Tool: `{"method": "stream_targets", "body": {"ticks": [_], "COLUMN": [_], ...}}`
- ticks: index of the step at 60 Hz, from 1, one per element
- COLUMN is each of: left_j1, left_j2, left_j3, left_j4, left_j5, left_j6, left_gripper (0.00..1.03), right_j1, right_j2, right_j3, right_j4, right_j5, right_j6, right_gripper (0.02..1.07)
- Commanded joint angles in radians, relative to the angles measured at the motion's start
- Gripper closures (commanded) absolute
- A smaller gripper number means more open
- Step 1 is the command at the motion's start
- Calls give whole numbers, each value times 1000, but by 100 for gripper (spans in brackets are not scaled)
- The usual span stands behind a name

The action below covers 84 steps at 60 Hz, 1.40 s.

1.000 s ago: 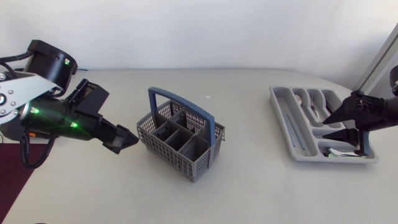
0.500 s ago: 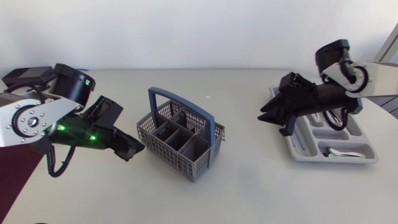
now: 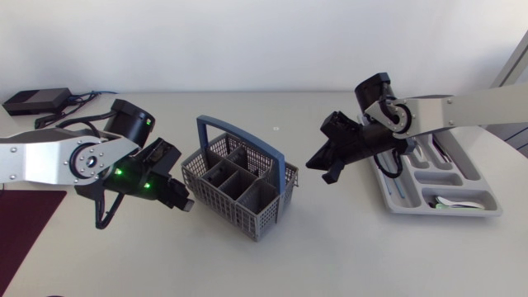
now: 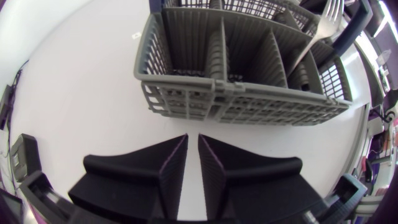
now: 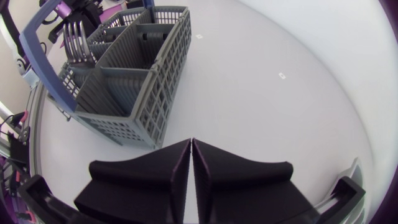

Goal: Unload the cutlery basket into the drawer organizer.

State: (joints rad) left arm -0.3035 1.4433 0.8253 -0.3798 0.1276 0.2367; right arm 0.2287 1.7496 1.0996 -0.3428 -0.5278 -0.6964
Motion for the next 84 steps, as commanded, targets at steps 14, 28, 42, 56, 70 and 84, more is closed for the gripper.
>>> {"method": "stream_targets", "body": {"ticks": [14,28,42,56,70,84], "left_j1": [29,29,17,-5,-23,43], "left_j2": [111,197,287,381,443,376], "left_j3": [84,149,248,354,434,393], "left_j4": [102,144,145,140,133,117], "left_j5": [-13,-3,38,70,98,101], "left_j6": [3,4,3,3,9,52], "left_gripper": [94,94,94,94,93,86], "right_j1": [87,127,173,264,343,333], "right_j2": [36,-30,-121,-191,-228,-338], "right_j3": [29,-43,-142,-208,-247,-279], "right_j4": [1,-25,-47,-71,-64,-58], "right_j5": [-23,-55,-60,-63,-41,17], "right_j6": [84,84,83,106,141,135], "right_gripper": [101,101,101,101,101,96]}}
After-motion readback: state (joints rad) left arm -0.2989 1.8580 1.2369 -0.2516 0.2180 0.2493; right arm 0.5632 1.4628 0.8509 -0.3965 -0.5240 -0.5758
